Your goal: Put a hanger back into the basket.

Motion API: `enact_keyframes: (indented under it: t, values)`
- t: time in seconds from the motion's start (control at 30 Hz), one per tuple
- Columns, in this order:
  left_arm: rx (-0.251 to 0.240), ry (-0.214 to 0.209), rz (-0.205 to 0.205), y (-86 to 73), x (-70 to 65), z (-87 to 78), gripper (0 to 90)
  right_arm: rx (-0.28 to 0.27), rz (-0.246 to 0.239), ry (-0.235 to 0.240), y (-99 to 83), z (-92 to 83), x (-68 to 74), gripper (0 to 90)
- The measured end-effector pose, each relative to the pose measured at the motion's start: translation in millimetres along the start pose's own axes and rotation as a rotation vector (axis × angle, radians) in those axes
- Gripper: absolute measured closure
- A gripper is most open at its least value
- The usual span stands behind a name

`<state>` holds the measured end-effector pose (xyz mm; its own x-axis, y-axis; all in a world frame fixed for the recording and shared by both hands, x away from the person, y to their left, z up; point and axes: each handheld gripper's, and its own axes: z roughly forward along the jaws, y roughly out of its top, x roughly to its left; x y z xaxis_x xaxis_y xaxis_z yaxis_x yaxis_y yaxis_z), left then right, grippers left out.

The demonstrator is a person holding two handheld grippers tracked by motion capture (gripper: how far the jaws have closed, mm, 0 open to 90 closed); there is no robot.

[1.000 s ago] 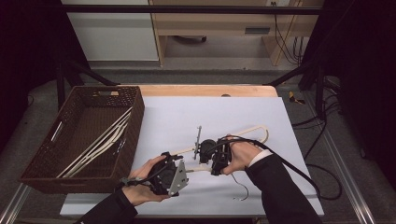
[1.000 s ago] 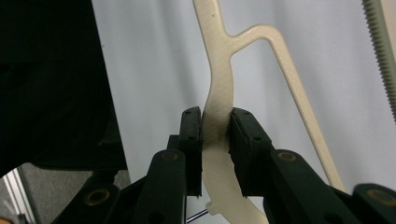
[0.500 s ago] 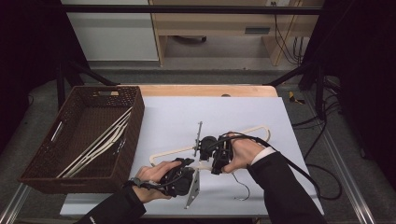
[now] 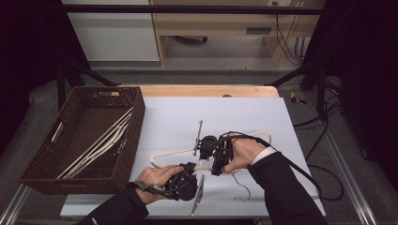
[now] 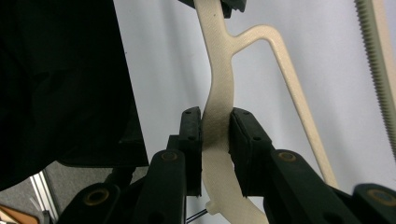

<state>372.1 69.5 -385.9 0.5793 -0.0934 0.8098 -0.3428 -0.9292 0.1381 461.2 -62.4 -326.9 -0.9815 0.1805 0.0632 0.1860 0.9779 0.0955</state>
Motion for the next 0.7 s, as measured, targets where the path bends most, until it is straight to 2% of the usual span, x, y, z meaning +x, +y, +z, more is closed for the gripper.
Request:
enact_keyframes:
  t: [0.13, 0.17, 0.23, 0.33, 0.47, 0.6, 0.67, 0.7]
  values:
    - [-0.016, 0.029, 0.002, -0.2, -0.4, -2.4, 84.3, -0.004, -0.004, 0.006, -1.0, -1.8, -0.6, 74.9]
    - [-0.022, 0.028, 0.000, -0.4, -0.5, -2.8, 84.6, -0.002, 0.017, 0.009, -1.0, -3.3, 0.5, 74.9]
    - [-0.018, 0.017, -0.003, 0.0, 0.1, -3.7, 84.9, -0.011, 0.001, 0.009, -2.1, -3.7, -0.3, 75.1]
    - [-0.025, 0.011, -0.011, -0.6, 1.7, -5.1, 85.1, -0.012, 0.017, 0.015, -2.5, -5.8, 1.1, 75.1]
    - [-0.030, 0.004, -0.032, -1.9, 5.6, -6.1, 85.2, -0.041, 0.007, -0.012, -4.7, -8.5, 0.8, 74.3]
    - [-0.028, -0.023, -0.060, -5.2, 9.4, -6.5, 85.2, -0.132, 0.008, -0.064, -11.6, -21.3, 0.5, 65.7]
    - [-0.031, -0.026, -0.087, -6.4, 10.1, -7.3, 85.2, -0.205, 0.011, -0.109, -18.3, -30.0, -1.2, 60.6]
    - [-0.026, -0.022, -0.088, -6.8, 11.0, -7.9, 85.2, -0.251, 0.040, -0.124, -23.3, -35.8, -3.0, 59.2]
